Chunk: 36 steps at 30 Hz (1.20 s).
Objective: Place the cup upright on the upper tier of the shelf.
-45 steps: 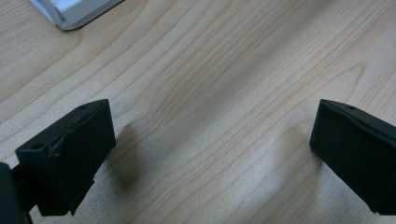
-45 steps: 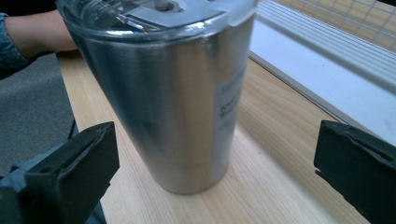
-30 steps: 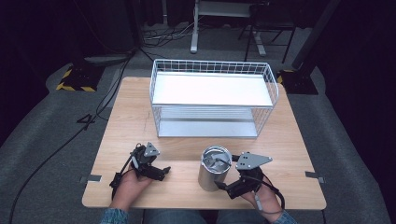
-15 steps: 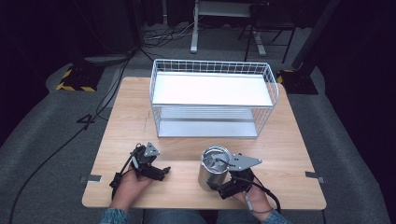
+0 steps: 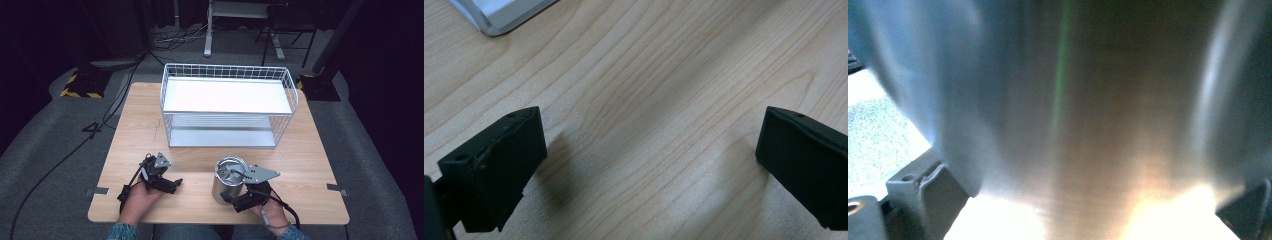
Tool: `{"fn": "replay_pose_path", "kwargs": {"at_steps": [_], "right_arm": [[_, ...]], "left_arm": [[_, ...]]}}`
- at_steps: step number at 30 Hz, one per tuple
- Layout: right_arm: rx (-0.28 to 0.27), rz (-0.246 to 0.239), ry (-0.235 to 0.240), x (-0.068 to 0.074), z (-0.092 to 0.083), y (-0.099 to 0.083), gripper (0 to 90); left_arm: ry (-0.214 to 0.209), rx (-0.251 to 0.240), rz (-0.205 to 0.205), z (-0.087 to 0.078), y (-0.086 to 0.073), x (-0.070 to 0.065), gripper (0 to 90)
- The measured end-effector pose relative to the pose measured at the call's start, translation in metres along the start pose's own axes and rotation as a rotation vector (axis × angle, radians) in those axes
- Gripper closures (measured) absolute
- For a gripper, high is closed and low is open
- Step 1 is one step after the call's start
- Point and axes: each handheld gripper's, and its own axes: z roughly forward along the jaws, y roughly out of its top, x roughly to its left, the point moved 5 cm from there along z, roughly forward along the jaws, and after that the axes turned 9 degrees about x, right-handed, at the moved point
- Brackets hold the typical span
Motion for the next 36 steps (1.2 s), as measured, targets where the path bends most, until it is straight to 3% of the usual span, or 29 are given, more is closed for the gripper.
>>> {"fn": "replay_pose_path", "kwargs": {"at_steps": [7, 16, 22, 36], "right_arm": [[0.004, -0.003, -0.004, 0.000, 0.000, 0.001, 3.7], [0.033, -0.049, -0.020, 0.007, -0.002, 0.005, 3.8], [0.054, -0.042, -0.002, 0.009, -0.004, 0.010, 3.8], [-0.003, -0.043, 0.024, 0.007, -0.021, 0.035, 3.9]], "left_arm": [[0.001, 0.001, -0.001, 0.000, 0.000, 0.000, 0.3], [-0.003, 0.000, 0.003, 0.000, 0.000, 0.000, 0.3], [-0.003, -0.001, 0.001, 0.000, 0.000, 0.000, 0.3], [-0.003, -0.001, -0.001, 0.000, 0.000, 0.000, 0.3]]}}
